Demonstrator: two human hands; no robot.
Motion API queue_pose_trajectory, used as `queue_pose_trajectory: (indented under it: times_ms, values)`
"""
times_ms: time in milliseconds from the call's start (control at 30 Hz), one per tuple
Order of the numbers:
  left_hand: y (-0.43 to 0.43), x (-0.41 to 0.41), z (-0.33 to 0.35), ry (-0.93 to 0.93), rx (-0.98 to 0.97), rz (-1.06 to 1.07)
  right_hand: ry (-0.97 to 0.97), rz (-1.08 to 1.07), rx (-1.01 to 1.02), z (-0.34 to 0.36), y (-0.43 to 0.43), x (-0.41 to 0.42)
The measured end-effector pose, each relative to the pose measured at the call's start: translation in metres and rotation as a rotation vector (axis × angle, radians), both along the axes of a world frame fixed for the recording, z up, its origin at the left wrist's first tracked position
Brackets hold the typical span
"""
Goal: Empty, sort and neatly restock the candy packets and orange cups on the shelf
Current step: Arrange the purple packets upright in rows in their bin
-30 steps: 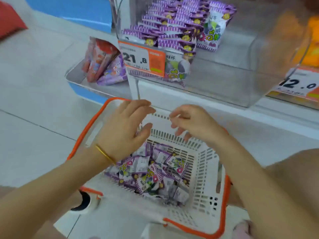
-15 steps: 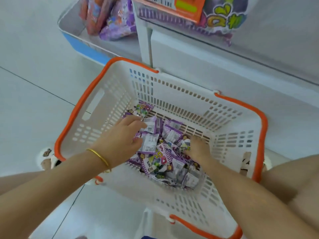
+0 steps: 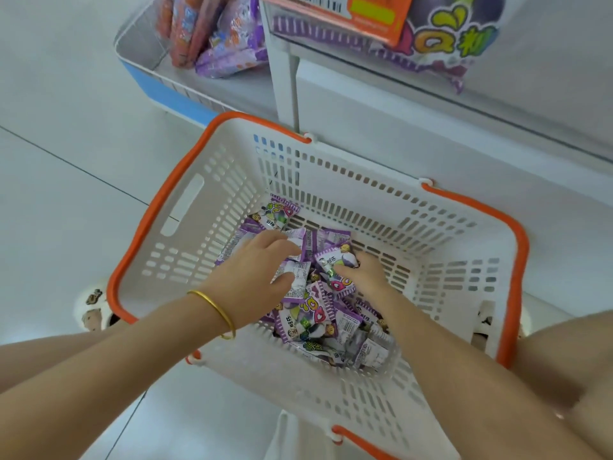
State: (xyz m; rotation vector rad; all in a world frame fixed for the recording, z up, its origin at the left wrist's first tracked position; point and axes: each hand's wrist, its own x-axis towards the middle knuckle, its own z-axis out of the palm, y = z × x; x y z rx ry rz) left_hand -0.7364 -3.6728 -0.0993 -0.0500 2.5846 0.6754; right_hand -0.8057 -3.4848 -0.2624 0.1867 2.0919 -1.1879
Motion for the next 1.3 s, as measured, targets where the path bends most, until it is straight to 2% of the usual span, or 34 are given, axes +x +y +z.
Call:
queue_pose_trajectory:
  times_ms: [100, 267, 400, 500, 567, 633, 733, 833, 933, 1100, 1300]
  values:
    - [0.003, -0.002, 0.005, -0.015, -0.001, 0.013, 0.018, -0.214, -0.147, 0.038, 0.017, -0.010]
    - [0.022, -0.004, 0.020, 0.065, 0.029, -0.011, -0.217, -0.262, -0.570, 0.120, 0.020, -0.015]
    - [0.034, -0.001, 0.038, 0.211, -0.020, -0.084, -0.256, -0.323, -0.775, 0.167, 0.024, 0.003]
    - [0.037, 0.003, 0.049, 0.154, 0.147, 0.056, -0.275, -0.321, -0.906, 0.182, 0.031, 0.018]
    - [0.037, 0.004, 0.058, 0.116, 0.313, 0.189, -0.285, -0.251, -0.973, 0.189, 0.032, 0.027]
    - [0.033, 0.004, 0.065, 0.103, 0.395, 0.266, -0.281, -0.196, -1.013, 0.197, 0.030, 0.035]
    - [0.022, 0.003, 0.071, 0.082, 0.557, 0.448, -0.293, -0.238, -1.104, 0.210, 0.029, 0.040]
    - [0.016, 0.004, 0.074, -0.018, 0.868, 0.717, -0.236, -0.292, -1.093, 0.217, 0.028, 0.040]
    - [0.017, 0.008, 0.074, -0.118, 1.068, 0.722, -0.212, -0.312, -1.067, 0.217, 0.025, 0.041]
    - [0.026, 0.015, 0.076, -0.140, 1.110, 0.619, -0.162, -0.369, -1.006, 0.217, 0.010, 0.045]
    - [0.019, 0.008, 0.077, -0.040, 1.090, 0.717, -0.021, -0.353, -0.793, 0.215, 0.018, 0.038]
